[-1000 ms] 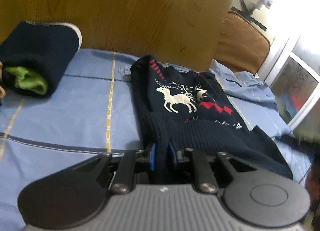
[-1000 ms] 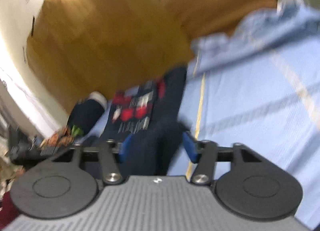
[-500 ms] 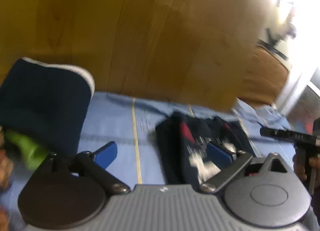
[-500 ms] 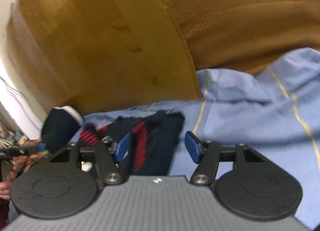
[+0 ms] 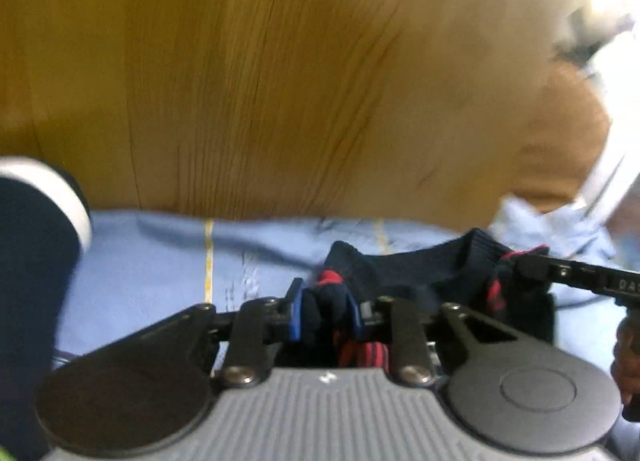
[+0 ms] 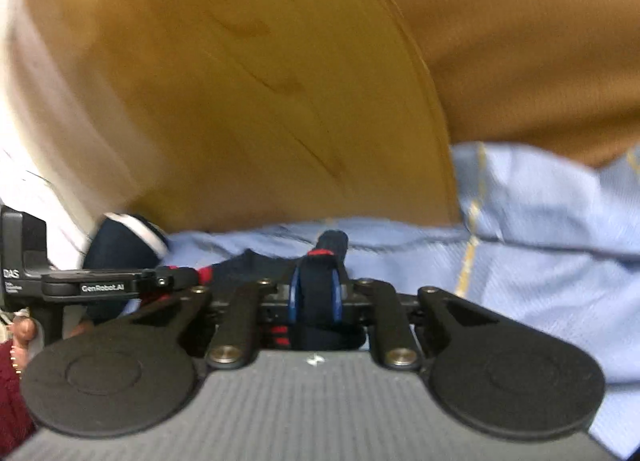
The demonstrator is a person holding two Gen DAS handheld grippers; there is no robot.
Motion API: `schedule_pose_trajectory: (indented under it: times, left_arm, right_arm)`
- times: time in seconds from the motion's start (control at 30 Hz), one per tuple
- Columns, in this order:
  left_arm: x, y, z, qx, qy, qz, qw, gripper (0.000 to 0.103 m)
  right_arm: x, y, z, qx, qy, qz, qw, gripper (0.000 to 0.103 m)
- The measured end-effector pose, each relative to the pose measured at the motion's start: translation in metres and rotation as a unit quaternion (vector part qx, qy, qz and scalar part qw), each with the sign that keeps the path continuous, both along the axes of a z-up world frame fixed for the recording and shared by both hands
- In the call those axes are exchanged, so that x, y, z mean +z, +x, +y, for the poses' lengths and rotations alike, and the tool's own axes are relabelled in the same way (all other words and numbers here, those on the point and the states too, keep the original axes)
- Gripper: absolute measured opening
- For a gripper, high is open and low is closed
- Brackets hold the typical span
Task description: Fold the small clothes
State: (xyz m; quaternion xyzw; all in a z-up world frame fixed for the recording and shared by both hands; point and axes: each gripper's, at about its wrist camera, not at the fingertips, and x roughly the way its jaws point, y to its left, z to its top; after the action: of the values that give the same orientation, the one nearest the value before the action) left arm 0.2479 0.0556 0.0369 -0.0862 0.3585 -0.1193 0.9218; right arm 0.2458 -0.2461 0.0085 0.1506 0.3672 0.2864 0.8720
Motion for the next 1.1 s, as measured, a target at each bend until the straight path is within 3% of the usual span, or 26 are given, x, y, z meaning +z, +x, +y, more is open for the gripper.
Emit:
schedule_pose_trajectory:
  times: [0.17,0.3,0.4,0.47,0.57,0.67,0.73,0.83,0.97,1.03,1.1]
  left_arm:
    - [0.051,-0.09,0.01,-0.038,-0.033,-0.079,0.9956,0.02]
    - [0.058,-0.177,0.014,-0.075,-0.041,-0.119,0.9892,0.02]
    - [0.034,-0.235,0.014,-0.097,-0.037,-0.112,0.9882,0.02]
    - [0.014,-0.263,0.01,-0.11,-0.027,-0.091,0.9894,0.021]
    - [-0.011,-0.293,0.012,-0.097,0.004,-0.075,0.9925,0.032]
    - [-0.009,-0.307,0.031,-0.088,-0.035,-0.057,0.9939,0.04]
    - [0.004,-0.312,0.046,-0.07,-0.046,-0.078,0.9934,0.052]
    - [0.022,-0.311,0.064,-0.034,-0.069,-0.104,0.9916,0.055]
    - [0.038,-0.284,0.053,-0.02,-0.108,-0.109,0.9879,0.047]
    - [0.039,-0.271,0.03,-0.034,-0.102,-0.109,0.9882,0.033]
    - [0.034,-0.26,0.002,-0.058,-0.079,-0.106,0.9895,0.026]
  right_arm:
    - [0.06,-0.073,-0.02,0.022,0.034,-0.063,0.997,0.018]
    - [0.084,-0.16,-0.045,0.044,0.038,-0.104,0.993,0.017]
    - [0.078,-0.231,-0.057,0.056,-0.002,-0.124,0.991,0.017]
    - [0.063,-0.271,-0.056,0.071,-0.056,-0.137,0.986,0.017]
    - [0.029,-0.307,-0.048,0.072,-0.119,-0.104,0.985,0.019]
    - [0.02,-0.325,-0.051,0.057,-0.144,-0.091,0.984,0.029]
    - [0.034,-0.325,-0.057,0.04,-0.134,-0.098,0.985,0.031]
    - [0.065,-0.324,-0.067,0.003,-0.093,-0.117,0.989,0.043]
    - [0.081,-0.297,-0.039,-0.019,-0.049,-0.129,0.99,0.046]
    - [0.077,-0.282,-0.014,-0.015,-0.042,-0.124,0.991,0.046]
    - [0.07,-0.272,0.007,0.002,-0.044,-0.125,0.991,0.046]
